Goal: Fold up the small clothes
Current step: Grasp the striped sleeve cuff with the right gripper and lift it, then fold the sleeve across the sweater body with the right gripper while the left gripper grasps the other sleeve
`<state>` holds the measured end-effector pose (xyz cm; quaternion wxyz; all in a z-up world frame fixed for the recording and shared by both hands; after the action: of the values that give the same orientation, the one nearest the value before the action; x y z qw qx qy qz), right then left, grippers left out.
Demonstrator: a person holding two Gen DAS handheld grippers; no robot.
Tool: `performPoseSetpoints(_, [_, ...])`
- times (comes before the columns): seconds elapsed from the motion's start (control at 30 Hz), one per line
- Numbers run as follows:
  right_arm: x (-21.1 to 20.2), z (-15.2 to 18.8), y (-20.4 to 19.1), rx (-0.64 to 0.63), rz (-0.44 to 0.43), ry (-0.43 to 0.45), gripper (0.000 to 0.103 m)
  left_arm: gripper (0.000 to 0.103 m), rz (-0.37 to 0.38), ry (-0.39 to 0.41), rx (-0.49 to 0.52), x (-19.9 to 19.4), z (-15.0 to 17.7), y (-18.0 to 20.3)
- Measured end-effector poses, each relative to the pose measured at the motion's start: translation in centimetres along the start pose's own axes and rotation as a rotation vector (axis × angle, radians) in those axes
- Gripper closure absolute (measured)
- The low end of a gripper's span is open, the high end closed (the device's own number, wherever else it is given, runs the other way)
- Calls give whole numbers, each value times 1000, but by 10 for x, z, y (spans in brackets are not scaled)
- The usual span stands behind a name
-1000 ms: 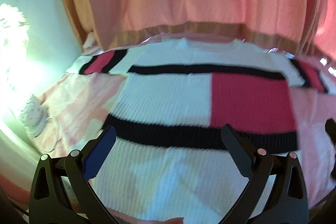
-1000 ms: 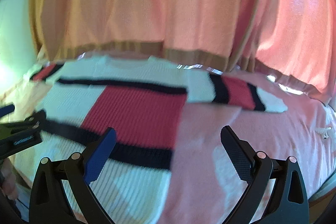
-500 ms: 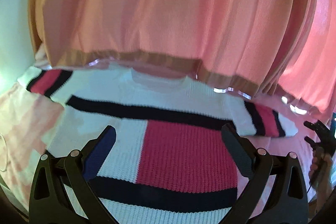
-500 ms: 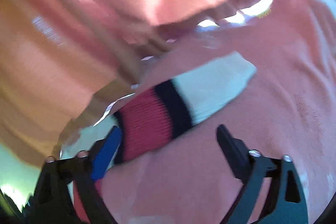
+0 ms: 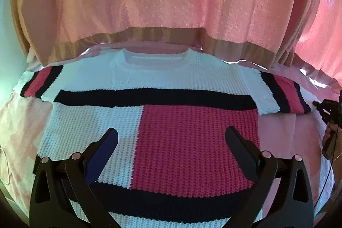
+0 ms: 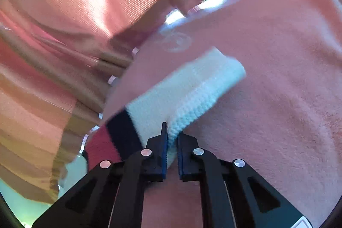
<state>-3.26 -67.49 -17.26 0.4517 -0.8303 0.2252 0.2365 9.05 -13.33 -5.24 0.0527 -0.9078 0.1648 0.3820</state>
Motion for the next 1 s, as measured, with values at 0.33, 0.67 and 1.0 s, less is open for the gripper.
performPoseSetpoints(0.33, [-58, 69, -310, -480, -437, -14, 96, 5, 15, 29, -36, -17, -8, -11])
performPoseSetpoints(0.67, [-24, 255, -480, -782, -592, -247, 73, 5, 0, 35, -111, -26, -18, -62])
performPoseSetpoints(1.0, [-41, 194, -302, -849, -84, -93, 41, 5, 50, -50, -302, 35, -41, -110])
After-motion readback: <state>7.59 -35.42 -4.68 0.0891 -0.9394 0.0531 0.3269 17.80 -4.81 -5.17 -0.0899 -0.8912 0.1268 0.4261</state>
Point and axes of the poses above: each gripper's, at about its wrist camera, not at the fingertips, and x roughly the way its jaws point, y to its right, z to its underside, the point moved 9 cm from there along x, roughly the way its jaws point, and after that the axes turned 1 degree about -z, right-handed, at the moved point
